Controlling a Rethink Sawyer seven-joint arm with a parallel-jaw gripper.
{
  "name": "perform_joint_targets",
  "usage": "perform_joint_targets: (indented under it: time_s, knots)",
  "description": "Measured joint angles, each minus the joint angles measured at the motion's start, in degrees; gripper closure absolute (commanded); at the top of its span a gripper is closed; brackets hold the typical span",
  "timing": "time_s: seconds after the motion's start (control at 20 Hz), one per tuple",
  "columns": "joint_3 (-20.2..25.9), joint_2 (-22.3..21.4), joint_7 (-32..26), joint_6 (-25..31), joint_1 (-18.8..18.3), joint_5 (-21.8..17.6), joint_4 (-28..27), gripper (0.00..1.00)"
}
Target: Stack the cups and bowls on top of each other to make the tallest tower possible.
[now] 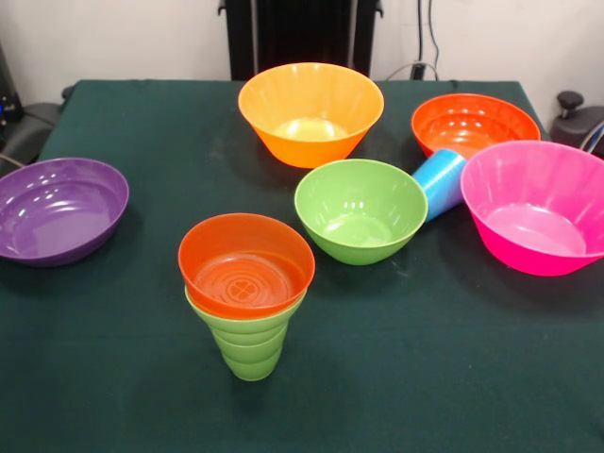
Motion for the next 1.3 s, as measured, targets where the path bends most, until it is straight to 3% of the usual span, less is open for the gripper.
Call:
perform_joint_targets:
  time_s: [1.3]
  knots:
    - [-8.99,8.60,9.22,0.00,6.09,6.62,-4.75,1.00]
